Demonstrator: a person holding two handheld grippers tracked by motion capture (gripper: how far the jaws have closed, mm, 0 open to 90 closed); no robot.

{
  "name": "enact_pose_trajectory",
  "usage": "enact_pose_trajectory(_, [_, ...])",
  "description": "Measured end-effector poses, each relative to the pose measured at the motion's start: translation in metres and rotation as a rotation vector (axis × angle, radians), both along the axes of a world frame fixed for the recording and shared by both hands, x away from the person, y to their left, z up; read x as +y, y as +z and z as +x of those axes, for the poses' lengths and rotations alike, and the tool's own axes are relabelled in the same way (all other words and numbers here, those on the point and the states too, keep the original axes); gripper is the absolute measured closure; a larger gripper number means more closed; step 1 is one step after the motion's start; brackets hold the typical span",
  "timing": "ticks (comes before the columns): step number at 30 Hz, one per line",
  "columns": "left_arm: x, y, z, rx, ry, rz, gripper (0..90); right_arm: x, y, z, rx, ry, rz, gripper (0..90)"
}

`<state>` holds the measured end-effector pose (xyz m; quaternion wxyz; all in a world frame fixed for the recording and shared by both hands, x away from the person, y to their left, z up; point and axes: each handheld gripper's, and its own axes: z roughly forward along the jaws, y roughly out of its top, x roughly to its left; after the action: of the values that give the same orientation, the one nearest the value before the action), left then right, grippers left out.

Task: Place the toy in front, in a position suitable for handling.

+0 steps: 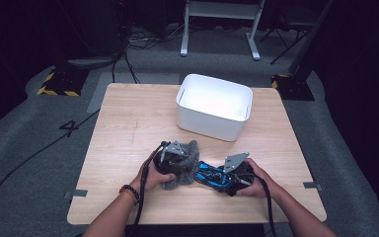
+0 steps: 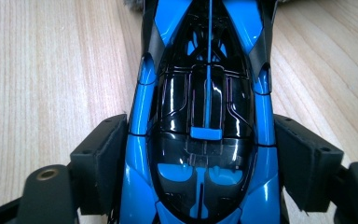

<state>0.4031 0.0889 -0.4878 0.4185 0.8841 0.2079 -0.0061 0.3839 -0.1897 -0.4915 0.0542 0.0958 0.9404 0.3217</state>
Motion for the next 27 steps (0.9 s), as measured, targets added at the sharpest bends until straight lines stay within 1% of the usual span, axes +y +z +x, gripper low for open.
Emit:
enact_pose_trajectory(2, [0.003, 0.001, -0.002, -0.005, -0.042, -0.006, 68.7, -0.002, 0.0, 0.0, -0.006, 0.007, -0.003, 24.3])
enact_pose_trajectory(3, [0.004, 0.002, -0.003, -0.003, -0.059, -0.009, 68.5, -0.002, 0.0, -0.001, -0.001, 0.0, 0.003, 24.3])
enact_pose_trajectory(4, [0.006, 0.003, -0.004, 0.008, -0.089, -0.021, 68.7, -0.003, -0.001, -0.001, -0.001, -0.001, 0.006, 24.3])
enact_pose_trajectory(5, [0.007, 0.004, -0.006, 0.01, -0.117, -0.025, 69.5, -0.004, -0.001, -0.001, 0.001, -0.002, 0.007, 24.3])
enact_pose_trajectory(6, [0.006, 0.004, -0.009, 0.008, -0.136, -0.014, 70.6, -0.004, -0.001, -0.001, 0.003, -0.009, 0.006, 24.3])
enact_pose_trajectory(8, [0.002, 0.002, -0.015, 0.015, -0.189, 0.021, 72.4, -0.004, 0.0, -0.002, -0.001, -0.012, 0.003, 24.3])
enact_pose_trajectory(9, [0.0, 0.0, -0.017, 0.013, -0.195, 0.042, 72.5, -0.004, 0.0, -0.001, -0.002, -0.009, 0.002, 24.3])
enact_pose_trajectory(10, [-0.001, -0.001, -0.018, 0.021, -0.205, 0.059, 72.5, -0.003, -0.001, -0.001, -0.002, -0.011, 0.006, 24.3])
enact_pose_trajectory(11, [-0.002, -0.002, -0.019, 0.029, -0.227, 0.07, 72.7, -0.003, -0.001, -0.001, -0.001, -0.013, 0.009, 24.3])
enact_pose_trajectory(12, [-0.002, -0.002, -0.02, 0.022, -0.241, 0.077, 73.0, -0.003, -0.001, -0.001, -0.003, -0.011, 0.009, 24.3])
enact_pose_trajectory(13, [-0.002, -0.001, -0.019, 0.012, -0.239, 0.085, 73.1, -0.002, -0.001, -0.001, -0.003, -0.019, 0.011, 24.3])
enact_pose_trajectory(14, [-0.001, 0.0, -0.018, 0.004, -0.226, 0.09, 73.1, -0.002, -0.001, -0.001, -0.001, -0.023, 0.015, 24.3])
enact_pose_trajectory(15, [0.0, 0.0, -0.015, -0.013, -0.19, 0.099, 72.9, -0.001, -0.001, -0.001, -0.006, -0.022, 0.018, 24.3])
enact_pose_trajectory(16, [0.001, -0.001, -0.012, -0.025, -0.131, 0.113, 72.2, -0.001, -0.002, -0.001, -0.003, -0.022, 0.022, 24.3])
enact_pose_trajectory(17, [0.002, -0.002, -0.008, -0.038, -0.064, 0.117, 71.2, -0.002, -0.002, -0.001, -0.006, -0.017, 0.023, 24.3])
enact_pose_trajectory(18, [0.004, -0.002, -0.002, -0.037, -0.009, 0.108, 70.5, -0.002, -0.002, -0.001, -0.005, -0.01, 0.025, 24.3])
enact_pose_trajectory(19, [0.004, -0.002, 0.002, -0.037, 0.031, 0.101, 70.5, -0.002, -0.002, -0.001, -0.009, -0.004, 0.027, 24.3])
enact_pose_trajectory(20, [0.004, -0.003, 0.006, -0.029, 0.047, 0.092, 70.5, -0.002, -0.002, 0.0, -0.013, 0.004, 0.03, 24.4])
enact_pose_trajectory(21, [0.003, -0.003, 0.009, -0.02, 0.047, 0.082, 70.2, -0.002, -0.003, -0.001, -0.012, 0.004, 0.035, 24.4])
enact_pose_trajectory(22, [0.001, -0.004, 0.011, -0.021, 0.042, 0.078, 69.8, -0.002, -0.003, -0.001, -0.012, 0.007, 0.039, 24.3])
enact_pose_trajectory(24, [-0.005, -0.006, 0.014, 0.001, 0.022, 0.056, 69.8, -0.001, -0.003, -0.001, -0.015, 0.011, 0.047, 24.3])
enact_pose_trajectory(25, [-0.009, -0.006, 0.015, -0.016, 0.027, 0.067, 71.1, -0.001, -0.004, 0.0, -0.015, 0.016, 0.049, 24.3])
enact_pose_trajectory(26, [-0.011, -0.006, 0.016, -0.015, 0.029, 0.069, 71.5, 0.0, -0.003, 0.0, -0.016, 0.02, 0.045, 24.3])
enact_pose_trajectory(27, [-0.011, -0.006, 0.017, -0.006, 0.02, 0.065, 72.4, 0.0, -0.003, 0.0, -0.014, 0.025, 0.044, 24.4])
